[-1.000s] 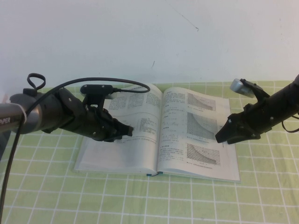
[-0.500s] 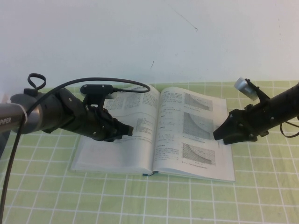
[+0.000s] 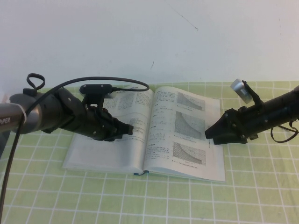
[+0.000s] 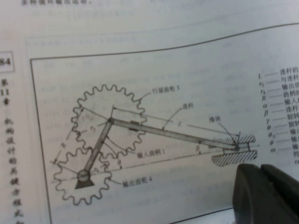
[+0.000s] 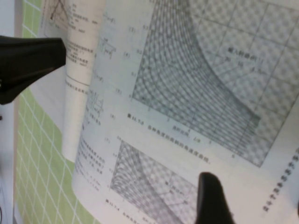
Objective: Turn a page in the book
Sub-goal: Open the closed book
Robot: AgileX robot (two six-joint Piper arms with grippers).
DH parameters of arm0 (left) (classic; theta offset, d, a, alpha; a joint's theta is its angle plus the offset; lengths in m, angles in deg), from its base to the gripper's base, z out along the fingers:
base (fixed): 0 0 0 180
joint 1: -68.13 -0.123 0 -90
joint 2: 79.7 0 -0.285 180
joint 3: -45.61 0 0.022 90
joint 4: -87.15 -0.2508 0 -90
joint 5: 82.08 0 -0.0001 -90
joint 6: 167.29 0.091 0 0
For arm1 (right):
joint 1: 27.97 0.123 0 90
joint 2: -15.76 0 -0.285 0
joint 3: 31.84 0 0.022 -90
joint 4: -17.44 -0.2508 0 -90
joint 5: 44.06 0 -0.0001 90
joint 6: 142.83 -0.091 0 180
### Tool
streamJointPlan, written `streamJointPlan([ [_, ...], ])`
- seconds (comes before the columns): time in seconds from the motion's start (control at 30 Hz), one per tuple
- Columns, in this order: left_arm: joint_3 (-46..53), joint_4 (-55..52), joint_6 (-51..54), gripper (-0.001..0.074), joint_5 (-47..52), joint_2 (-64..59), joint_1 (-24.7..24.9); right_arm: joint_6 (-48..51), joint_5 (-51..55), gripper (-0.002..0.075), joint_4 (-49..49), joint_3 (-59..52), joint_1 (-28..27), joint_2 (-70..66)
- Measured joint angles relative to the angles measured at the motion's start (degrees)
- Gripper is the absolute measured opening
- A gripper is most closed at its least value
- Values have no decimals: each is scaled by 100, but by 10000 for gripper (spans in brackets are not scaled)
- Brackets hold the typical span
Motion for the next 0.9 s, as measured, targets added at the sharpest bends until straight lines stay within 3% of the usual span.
streamJointPlan([
  [0.5,0,9,0,-2,35,0,0,-135,-549,386,-100,0,366,37],
  [0.9,0,401,0,-2,106,0,-10,728,-896,386,-1165,0,805,-60],
])
